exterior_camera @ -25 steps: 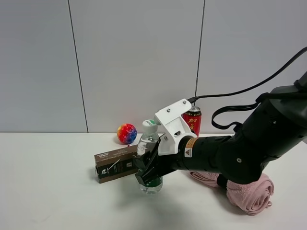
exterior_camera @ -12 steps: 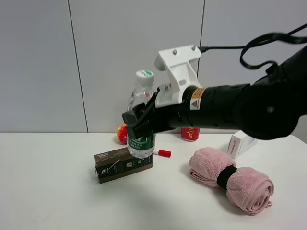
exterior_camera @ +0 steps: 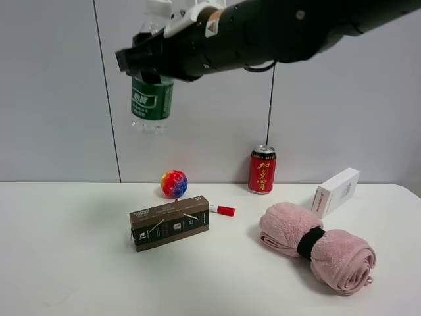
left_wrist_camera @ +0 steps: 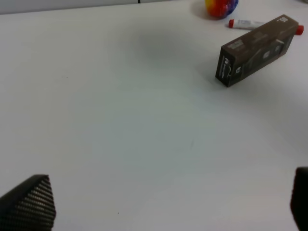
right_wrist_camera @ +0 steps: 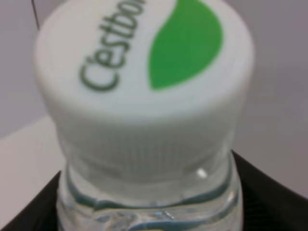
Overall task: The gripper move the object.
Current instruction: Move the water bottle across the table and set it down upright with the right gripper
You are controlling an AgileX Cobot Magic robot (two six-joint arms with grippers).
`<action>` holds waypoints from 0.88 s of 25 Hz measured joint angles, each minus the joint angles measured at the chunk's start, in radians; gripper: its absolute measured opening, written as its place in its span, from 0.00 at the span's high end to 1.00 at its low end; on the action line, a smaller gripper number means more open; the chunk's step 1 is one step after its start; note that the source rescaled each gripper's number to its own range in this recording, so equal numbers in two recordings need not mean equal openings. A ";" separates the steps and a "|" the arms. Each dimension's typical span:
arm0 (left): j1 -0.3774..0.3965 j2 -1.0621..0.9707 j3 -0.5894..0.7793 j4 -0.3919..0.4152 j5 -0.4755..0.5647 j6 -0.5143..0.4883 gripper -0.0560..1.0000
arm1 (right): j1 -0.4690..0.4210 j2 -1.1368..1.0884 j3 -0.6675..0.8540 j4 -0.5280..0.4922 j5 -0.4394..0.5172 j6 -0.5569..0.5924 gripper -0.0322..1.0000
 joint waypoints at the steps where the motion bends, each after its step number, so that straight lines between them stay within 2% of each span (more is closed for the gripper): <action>1: 0.000 0.000 0.000 0.000 0.000 0.000 0.00 | 0.001 0.032 -0.057 0.000 0.021 0.016 0.97; 6: 0.000 0.000 0.000 0.000 0.000 0.001 0.00 | 0.001 0.220 -0.329 0.000 0.167 0.037 0.97; 9: 0.000 0.000 0.000 0.000 0.000 0.001 0.00 | 0.002 0.337 -0.454 0.000 0.220 0.038 0.97; 22: 0.000 0.000 0.000 0.000 0.000 0.001 0.00 | 0.007 0.706 -0.846 0.000 0.250 0.040 0.97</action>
